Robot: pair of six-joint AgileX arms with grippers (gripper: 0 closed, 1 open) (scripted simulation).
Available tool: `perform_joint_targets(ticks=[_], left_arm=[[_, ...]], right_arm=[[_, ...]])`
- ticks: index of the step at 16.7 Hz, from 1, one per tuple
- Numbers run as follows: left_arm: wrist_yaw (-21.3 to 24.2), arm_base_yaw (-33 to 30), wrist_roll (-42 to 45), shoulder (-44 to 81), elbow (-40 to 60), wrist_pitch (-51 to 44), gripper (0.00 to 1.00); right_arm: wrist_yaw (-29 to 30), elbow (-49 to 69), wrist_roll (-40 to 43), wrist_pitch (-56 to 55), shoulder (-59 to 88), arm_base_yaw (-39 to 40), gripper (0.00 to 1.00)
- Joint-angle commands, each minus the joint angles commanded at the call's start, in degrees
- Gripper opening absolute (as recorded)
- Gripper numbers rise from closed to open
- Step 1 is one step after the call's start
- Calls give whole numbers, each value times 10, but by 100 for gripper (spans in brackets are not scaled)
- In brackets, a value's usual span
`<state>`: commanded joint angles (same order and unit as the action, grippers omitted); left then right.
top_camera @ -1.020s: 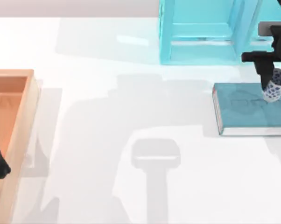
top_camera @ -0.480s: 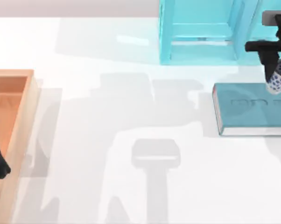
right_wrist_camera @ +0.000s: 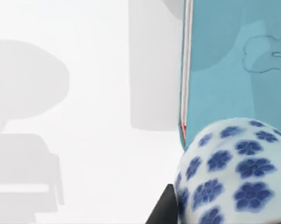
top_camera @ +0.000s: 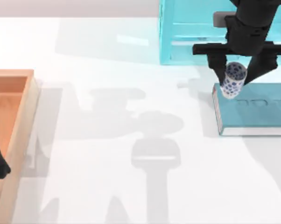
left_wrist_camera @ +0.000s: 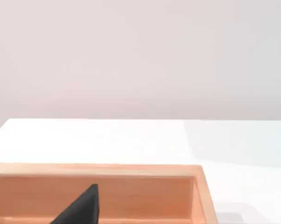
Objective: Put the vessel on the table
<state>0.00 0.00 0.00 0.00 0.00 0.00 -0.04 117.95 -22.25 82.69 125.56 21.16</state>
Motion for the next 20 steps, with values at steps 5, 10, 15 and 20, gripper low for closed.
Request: perform_joint_targets(ticks=[5,10,15,20], left_arm=[[0,0,0,0,0,0,100],[0,0,0,0,0,0,100],[0,0,0,0,0,0,100],[0,0,0,0,0,0,100]], right_arm=[[1,16,-48,13,2,47,0],[0,-10,-46,-11,2,48,0],[1,-108,-49,-110,1,49,0],[1,-133,-49,-135,1,49,0]])
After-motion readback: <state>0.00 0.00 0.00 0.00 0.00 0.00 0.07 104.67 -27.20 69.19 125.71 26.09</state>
